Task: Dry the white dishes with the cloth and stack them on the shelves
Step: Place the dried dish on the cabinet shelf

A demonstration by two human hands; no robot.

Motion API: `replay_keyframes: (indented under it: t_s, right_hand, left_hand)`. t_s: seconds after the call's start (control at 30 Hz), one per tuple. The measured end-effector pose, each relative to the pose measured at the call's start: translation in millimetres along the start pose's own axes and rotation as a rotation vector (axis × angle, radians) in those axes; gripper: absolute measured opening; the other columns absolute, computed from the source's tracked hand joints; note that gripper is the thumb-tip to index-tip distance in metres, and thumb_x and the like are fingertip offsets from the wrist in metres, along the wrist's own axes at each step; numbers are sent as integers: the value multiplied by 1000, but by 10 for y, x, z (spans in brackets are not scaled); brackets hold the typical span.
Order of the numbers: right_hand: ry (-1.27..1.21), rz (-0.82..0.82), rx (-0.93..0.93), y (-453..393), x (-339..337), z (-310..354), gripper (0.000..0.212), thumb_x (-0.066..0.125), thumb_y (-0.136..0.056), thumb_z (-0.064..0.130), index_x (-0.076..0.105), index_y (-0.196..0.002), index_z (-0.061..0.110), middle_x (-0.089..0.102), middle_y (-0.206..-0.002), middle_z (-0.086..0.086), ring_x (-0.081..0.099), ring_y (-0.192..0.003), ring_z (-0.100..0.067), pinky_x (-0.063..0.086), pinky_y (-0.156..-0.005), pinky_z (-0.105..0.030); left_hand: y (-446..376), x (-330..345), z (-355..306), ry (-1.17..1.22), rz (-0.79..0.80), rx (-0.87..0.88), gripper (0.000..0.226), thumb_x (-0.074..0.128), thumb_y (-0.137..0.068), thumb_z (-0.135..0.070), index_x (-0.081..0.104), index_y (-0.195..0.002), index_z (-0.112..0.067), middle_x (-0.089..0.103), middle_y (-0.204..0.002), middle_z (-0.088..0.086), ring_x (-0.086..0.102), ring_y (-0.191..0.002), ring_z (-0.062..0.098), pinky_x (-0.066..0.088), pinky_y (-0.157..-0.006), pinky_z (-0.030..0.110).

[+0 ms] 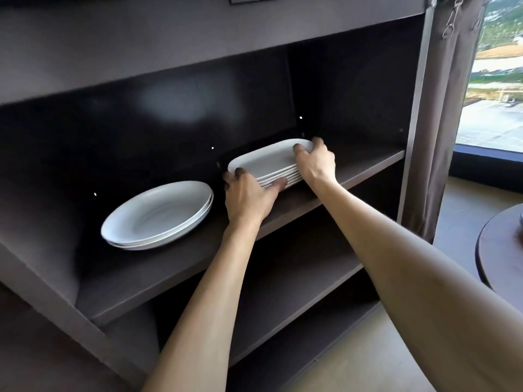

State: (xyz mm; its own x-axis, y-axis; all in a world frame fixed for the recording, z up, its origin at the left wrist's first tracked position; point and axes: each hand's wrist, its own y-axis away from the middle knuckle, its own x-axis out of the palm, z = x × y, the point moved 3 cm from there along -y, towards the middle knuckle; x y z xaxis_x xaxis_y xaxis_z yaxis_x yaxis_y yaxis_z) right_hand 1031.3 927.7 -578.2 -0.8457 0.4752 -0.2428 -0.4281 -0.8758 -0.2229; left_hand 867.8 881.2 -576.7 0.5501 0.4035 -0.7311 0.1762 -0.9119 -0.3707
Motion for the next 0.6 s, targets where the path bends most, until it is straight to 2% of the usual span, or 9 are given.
replay_keyframes:
  t_s: [0.23,0.4,0.47,0.53,0.6]
  right_hand:
    - [-32,10,7,9,-2,-13,53,47,-98,41,49,-140,9,57,-133,-19,56,-121,-38,46,-103,-43]
    - [-70,-12,17,35,-16,15,65,42,-99,49,40,-152,10,49,-146,-21,45,-136,-37,36,-113,-44]
    - [-53,-44,1,87,-59,48,66,40,-100,49,34,-156,14,44,-150,-22,39,-139,-37,31,-114,-46]
    - [34,-96,-62,191,-135,78,65,39,-100,51,33,-156,17,42,-150,-21,37,-139,-37,30,-114,-48]
    - [120,-143,-146,315,-249,100,62,40,-101,49,35,-154,18,43,-149,-20,38,-137,-36,31,-114,-50]
  left_hand:
    - [70,-30,-2,-1,-18,-6,85,75,-79,-64,54,-133,-1,48,-136,19,57,-119,40,47,-94,40]
    - [142,-58,-45,-58,-54,-2,78,73,-77,-63,56,-129,-9,50,-135,19,58,-116,40,44,-84,40]
    - [173,-102,-71,-74,-64,-5,85,71,-75,-66,51,-140,-15,41,-149,23,50,-130,42,45,-97,45]
    - [215,-178,-96,-57,-110,13,90,66,-79,-68,43,-151,-19,24,-162,26,33,-146,42,36,-113,54]
    - [270,-242,-124,-9,-161,57,84,63,-87,-62,41,-154,-17,17,-165,27,23,-151,42,30,-118,57]
